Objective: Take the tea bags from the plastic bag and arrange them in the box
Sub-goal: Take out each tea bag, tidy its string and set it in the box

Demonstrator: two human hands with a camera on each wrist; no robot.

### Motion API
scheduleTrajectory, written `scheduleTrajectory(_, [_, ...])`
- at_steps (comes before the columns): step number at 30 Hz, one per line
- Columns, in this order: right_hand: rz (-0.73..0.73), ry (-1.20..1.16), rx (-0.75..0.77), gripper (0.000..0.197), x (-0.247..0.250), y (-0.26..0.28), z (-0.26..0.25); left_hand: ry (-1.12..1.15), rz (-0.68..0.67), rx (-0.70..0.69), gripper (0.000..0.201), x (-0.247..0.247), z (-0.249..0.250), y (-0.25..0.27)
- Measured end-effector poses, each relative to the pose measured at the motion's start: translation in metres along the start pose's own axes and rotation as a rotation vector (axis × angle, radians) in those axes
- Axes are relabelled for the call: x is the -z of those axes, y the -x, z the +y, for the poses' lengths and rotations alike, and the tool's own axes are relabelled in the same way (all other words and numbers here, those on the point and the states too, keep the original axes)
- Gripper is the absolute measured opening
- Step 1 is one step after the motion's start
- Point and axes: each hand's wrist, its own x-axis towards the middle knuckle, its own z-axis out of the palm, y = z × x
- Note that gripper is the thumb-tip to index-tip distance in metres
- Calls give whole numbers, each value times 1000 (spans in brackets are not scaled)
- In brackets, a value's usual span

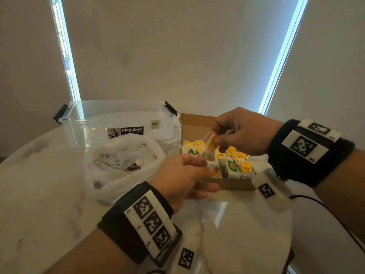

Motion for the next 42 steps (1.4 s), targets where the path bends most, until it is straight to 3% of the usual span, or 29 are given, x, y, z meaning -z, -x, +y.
scheduleTrajectory(6, [-205,172,-119,6,-10,-11,16,33,152,-120,19,23,26,9])
scheduleTrajectory(12, [-258,281,-184,11,-33,-31,30,100,167,-160,16,36,47,25])
scheduleTrajectory(21, [-142,341,-257,12,-46,-48,36,136,256,-170,17,72,61,48])
scheduleTrajectory(24, [-98,335,-279,14,-47,-50,39,-3,402,-177,13,97,67,51])
scheduleTrajectory(27, [-72,373,-302,15,-39,-50,29,-287,546,-169,14,130,68,51])
scheduleTrajectory(31, [2,324,-112,5,-31,-52,-31,-643,579,-130,16,160,66,45])
scheduleTrajectory(34, [-139,253,50,18,-55,-55,-90,-834,549,-29,21,162,63,40])
scheduleTrajectory(37, [-361,377,138,41,-90,-58,-121,-913,441,143,37,158,56,35])
scheduleTrajectory(39, [-494,469,162,43,-106,-58,-127,-921,360,212,38,158,53,35])
scheduleTrajectory(42, [-614,492,135,39,-112,-54,-124,-934,324,194,25,161,52,35])
